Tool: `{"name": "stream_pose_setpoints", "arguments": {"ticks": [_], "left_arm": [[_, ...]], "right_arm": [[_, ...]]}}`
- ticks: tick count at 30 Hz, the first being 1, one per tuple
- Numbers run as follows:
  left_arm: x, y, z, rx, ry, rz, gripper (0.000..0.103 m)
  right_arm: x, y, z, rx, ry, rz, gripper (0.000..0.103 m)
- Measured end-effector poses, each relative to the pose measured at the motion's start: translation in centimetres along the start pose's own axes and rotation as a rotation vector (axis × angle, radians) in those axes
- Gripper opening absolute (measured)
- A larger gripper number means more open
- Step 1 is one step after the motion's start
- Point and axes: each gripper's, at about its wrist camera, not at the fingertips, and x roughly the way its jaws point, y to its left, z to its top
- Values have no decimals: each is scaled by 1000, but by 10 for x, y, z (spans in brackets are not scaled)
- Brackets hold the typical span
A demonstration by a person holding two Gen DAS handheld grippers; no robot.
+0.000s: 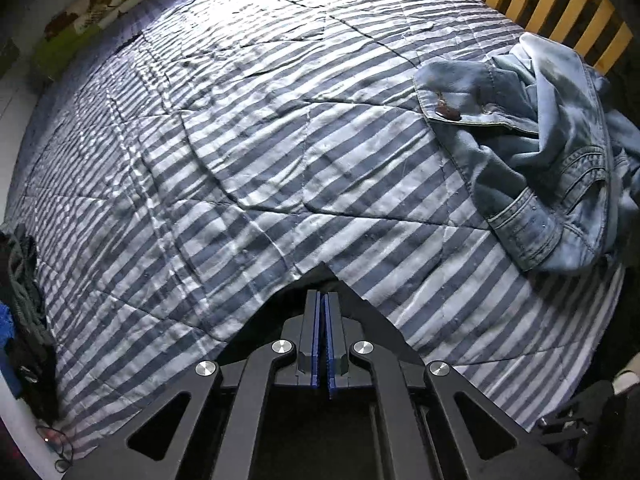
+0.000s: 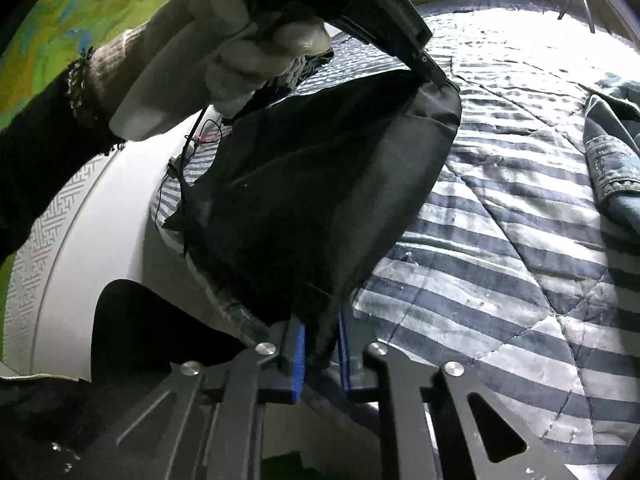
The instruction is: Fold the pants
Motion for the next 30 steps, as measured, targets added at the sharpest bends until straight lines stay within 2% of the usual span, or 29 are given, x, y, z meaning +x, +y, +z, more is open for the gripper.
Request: {"name": "stream_pose_setpoints", "arguments": {"ticks": [4,7,9,10,12,14,15,18,19,21,23,24,26,28,30], "left_arm": [[-2,3,1,-32,-6,9,2],[-21,3,-5,-59,-61,2,1],[-38,7,-7,-90,-131,-34,1],[-38,10,-7,-93,-137,-25,1],[-18,21,-4,-112,-62,-4,2],[-10,27,3,-123,-43,46,5],[-18,33,4,-152,-74,87,4],[-65,55,-6,-223,-176,84,7],[-79,59,-15,-220,-206,106,9],[-114,68,-49,-229,-266,138,22],[-136,76,-87,-266,-300,137,42],[-143,83,-116,-303,-316,141,44],[-141,98,-159,-382,-294,126,44],[-132,108,-207,-473,-272,80,44],[-120,109,-243,-525,-257,69,44]], "right_arm": [[0,2,1,-6,-5,2,9],[-6,0,2,14,-17,36,9],[-16,2,3,5,-55,56,9],[-17,4,4,-7,-57,42,9],[-8,1,5,1,-24,5,10],[3,-1,4,5,47,1,12],[4,-1,3,-4,60,-2,13],[-4,-4,0,-10,72,20,18],[-10,-8,-1,8,66,39,19],[-31,-18,-1,28,26,80,19],[-54,-28,4,53,-49,105,21],[-64,-34,10,81,-88,126,22],[-75,-45,26,141,-139,152,26],[-77,-44,50,120,-170,110,26],[-69,-37,75,67,-188,87,26]]}}
